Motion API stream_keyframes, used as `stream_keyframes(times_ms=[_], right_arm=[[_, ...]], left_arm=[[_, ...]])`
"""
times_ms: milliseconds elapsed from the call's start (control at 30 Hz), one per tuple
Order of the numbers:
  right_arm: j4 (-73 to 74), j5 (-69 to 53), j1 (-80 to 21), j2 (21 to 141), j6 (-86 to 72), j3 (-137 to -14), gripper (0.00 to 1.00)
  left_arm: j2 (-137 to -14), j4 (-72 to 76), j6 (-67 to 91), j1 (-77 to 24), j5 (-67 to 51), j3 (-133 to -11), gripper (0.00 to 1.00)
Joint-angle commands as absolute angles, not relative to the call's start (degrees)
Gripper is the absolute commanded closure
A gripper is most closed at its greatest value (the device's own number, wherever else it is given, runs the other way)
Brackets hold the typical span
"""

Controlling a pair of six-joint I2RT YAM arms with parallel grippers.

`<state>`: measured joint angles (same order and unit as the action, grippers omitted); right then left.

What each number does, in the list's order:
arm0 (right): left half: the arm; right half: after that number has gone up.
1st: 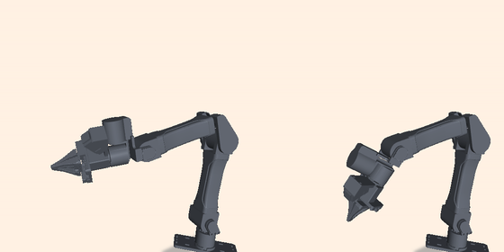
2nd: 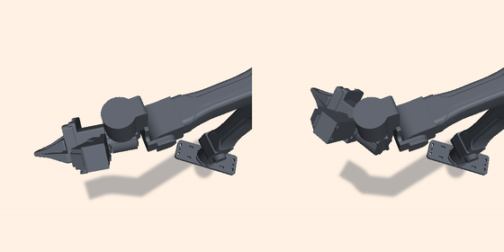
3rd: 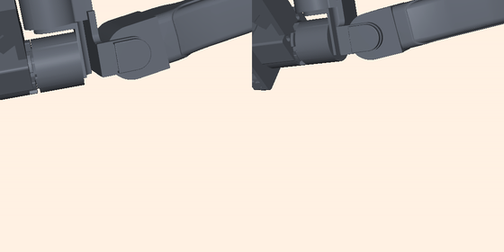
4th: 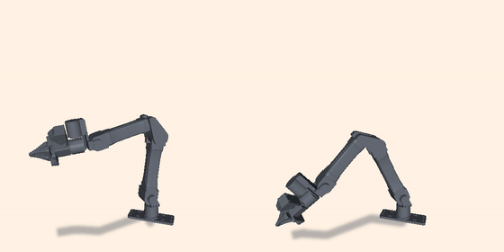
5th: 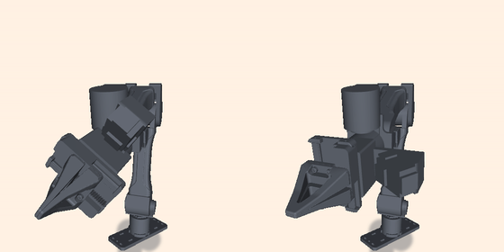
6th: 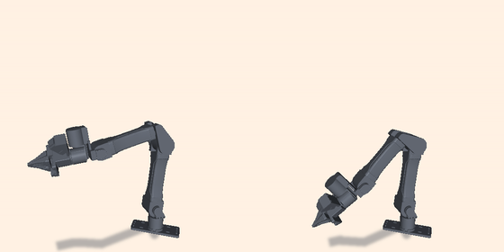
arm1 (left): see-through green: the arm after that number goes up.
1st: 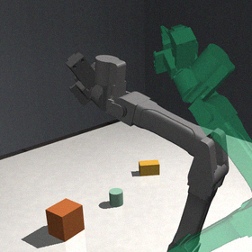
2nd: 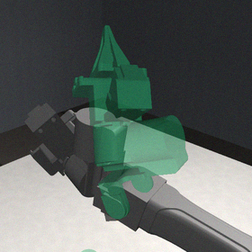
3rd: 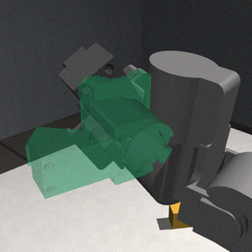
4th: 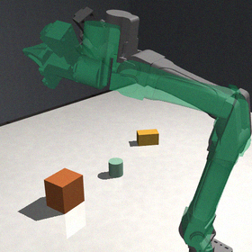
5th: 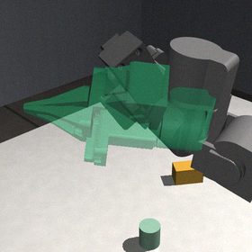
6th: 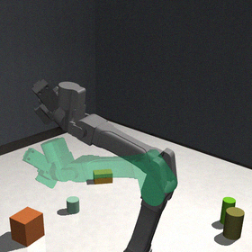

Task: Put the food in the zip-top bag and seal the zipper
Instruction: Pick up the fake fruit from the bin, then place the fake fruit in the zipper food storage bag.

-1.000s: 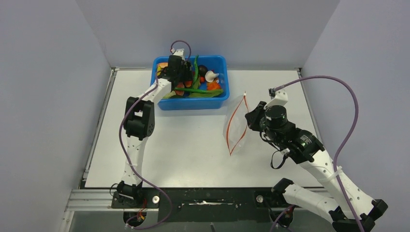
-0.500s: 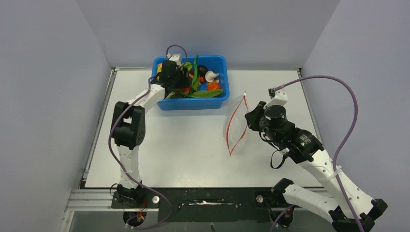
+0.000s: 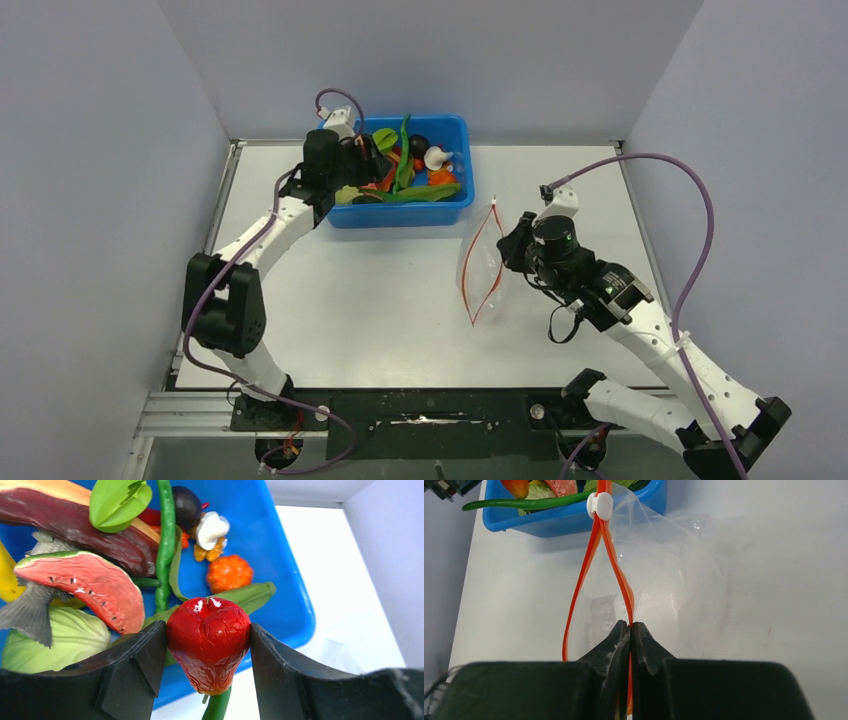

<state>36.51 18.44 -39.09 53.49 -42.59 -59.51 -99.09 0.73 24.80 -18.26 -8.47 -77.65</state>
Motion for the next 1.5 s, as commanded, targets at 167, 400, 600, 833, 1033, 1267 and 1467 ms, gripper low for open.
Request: stream_keyframes(times_ms=[167,400,600,833,1033,1267,1467], right_arm=[[30.19,15.7,-39.74,55.02,-44.27,-59.36,1.0],[29.8,14.77,-39.83,56.55,-45.11,-60.1,1.0],[29.6,14.65,-39.9,57.25,-45.63,-59.99,1.0],[28.32,13.79,-39.88,58.28,-45.69,-58.89,1.0],[26.23,11.87,-39.81,59.8,-45.66,-58.96,1.0],[24.35,10.55,-39.81,60.96,-46.81,-59.49,1.0],[24.15,10.11,-39.81,60.45,-47.38,-59.68,1.0]], left_arm=[[-82.04,8.58,28.02,-18.28,-12.6,-66.96,0.62],[-76.74,6.31,24.93,-18.13,-1.02,-64.81,0.62],[-74.44,4.8,27.22,-18.23,-9.47,-65.63,0.62],[-69.5,3.11,33.11,-18.62,-21.19,-61.95,0.62],[-64.95,7.45,39.96,-20.9,-31.12,-56.34,0.62],[-63.36,19.14,47.72,-32.02,-29.56,-50.85,0.63],[-65.15,24.34,49.56,-37.54,-21.63,-48.07,0.62]])
